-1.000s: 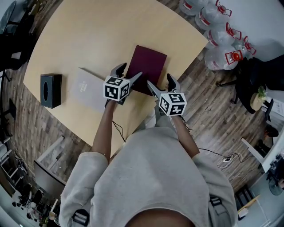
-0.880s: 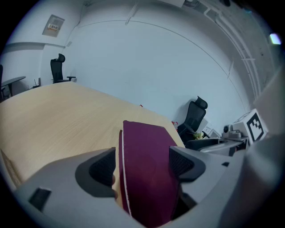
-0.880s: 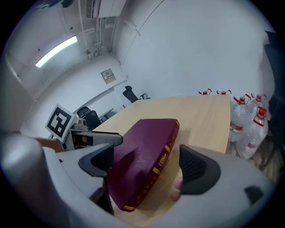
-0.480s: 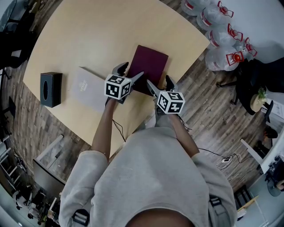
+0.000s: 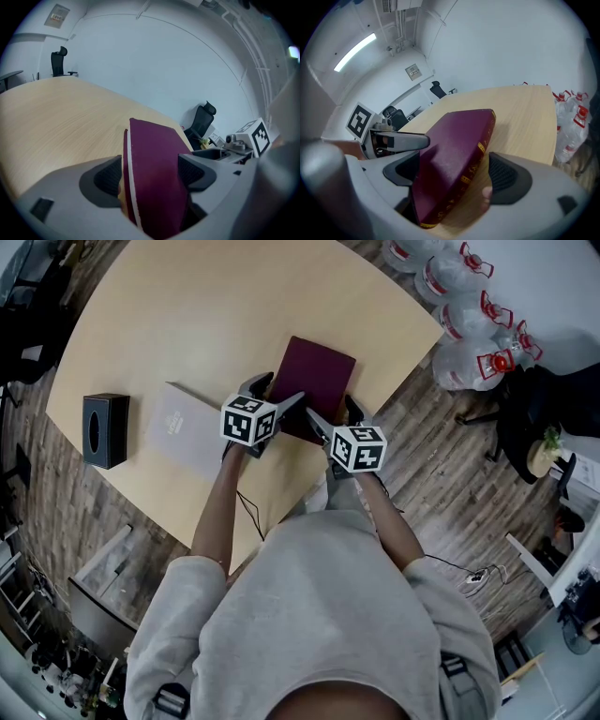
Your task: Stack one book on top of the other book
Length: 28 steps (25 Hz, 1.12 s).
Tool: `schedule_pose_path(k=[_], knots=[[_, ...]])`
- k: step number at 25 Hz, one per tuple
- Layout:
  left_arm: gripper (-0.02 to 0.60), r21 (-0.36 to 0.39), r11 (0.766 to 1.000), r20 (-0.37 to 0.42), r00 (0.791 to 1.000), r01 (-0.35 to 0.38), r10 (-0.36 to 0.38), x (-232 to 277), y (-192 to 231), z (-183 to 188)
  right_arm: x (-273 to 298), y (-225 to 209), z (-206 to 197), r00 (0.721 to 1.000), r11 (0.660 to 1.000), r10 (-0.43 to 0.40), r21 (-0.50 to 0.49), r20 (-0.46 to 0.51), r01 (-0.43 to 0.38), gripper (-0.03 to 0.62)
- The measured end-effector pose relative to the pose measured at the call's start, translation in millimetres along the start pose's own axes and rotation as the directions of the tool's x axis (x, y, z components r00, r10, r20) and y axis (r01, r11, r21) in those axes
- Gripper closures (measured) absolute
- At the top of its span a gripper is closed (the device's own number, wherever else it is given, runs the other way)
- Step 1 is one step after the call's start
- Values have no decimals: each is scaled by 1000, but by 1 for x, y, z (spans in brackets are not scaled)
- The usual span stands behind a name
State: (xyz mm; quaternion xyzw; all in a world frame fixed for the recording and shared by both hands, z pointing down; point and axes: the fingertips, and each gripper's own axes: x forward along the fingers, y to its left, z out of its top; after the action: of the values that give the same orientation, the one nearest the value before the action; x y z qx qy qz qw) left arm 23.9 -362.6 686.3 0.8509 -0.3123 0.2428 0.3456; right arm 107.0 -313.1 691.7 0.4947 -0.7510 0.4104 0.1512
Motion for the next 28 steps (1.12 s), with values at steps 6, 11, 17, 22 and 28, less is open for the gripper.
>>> schedule_pose_path(k=[6, 11, 17, 22, 28], knots=[[209, -43, 999, -3, 1000, 15, -15, 8, 3, -2, 8, 2, -1, 1000, 1000, 2, -5, -20, -2, 146], [209, -76, 997, -3, 999, 33, -33, 13, 4, 0, 14, -2, 0, 999, 1000, -15, -10, -31, 15, 148], [210, -87, 994, -3, 998, 65, -65, 20, -2, -1, 16, -2, 0, 999, 1000, -9, -4, -45, 8, 145], [215, -84, 995, 4, 998, 62, -62, 20, -2, 1, 17, -3, 1, 999, 1000, -11, -2, -51, 11, 145], [216, -85, 996, 16, 999, 39, -38, 21, -1, 2, 18, -5, 2, 999, 1000, -19, -1, -43, 19, 141]])
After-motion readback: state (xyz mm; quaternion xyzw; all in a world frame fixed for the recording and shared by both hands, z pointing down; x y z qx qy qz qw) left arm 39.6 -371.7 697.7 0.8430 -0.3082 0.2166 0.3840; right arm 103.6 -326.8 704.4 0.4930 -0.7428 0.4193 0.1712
